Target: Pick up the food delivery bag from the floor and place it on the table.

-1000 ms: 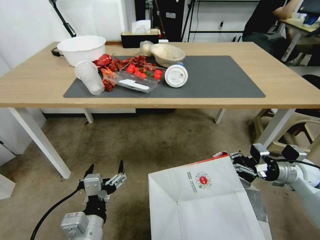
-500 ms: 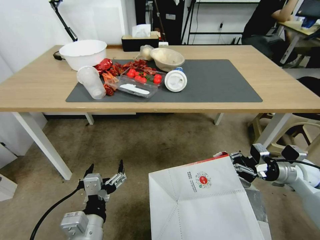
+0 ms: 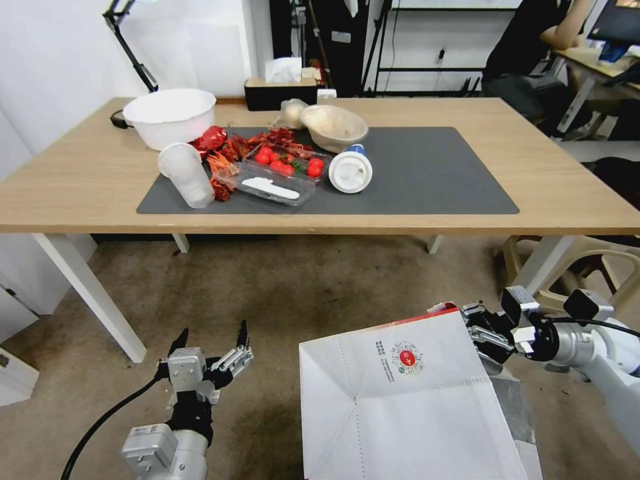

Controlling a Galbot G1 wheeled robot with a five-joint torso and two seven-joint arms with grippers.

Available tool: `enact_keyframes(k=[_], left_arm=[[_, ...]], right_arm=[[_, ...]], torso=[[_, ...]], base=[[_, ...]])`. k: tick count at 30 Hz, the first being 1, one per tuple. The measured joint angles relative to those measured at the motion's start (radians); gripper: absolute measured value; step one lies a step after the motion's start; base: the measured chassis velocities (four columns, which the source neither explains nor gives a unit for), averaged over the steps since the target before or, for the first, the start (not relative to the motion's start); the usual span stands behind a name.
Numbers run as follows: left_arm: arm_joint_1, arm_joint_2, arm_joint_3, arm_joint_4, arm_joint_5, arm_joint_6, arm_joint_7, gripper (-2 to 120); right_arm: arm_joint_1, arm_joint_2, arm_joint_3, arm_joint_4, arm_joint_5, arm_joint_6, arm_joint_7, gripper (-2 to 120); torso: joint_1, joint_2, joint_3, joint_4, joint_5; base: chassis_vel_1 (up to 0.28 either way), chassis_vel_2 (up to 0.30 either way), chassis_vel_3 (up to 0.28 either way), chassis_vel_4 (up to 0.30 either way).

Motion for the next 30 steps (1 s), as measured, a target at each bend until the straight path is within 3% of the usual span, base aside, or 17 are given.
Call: enact_keyframes(k=[30], left_arm=[[0.006, -0.008, 0.000, -0.006, 0.004, -0.003, 0.006, 100]], right_arm=[[0.000, -0.004, -0.002, 0.009, 0.001, 0.000, -0.005, 0]], torso=[[0.050, 0.126, 0.076, 0.0000, 0.0000]], base=[[0.000, 0.000, 0.000, 0.000]])
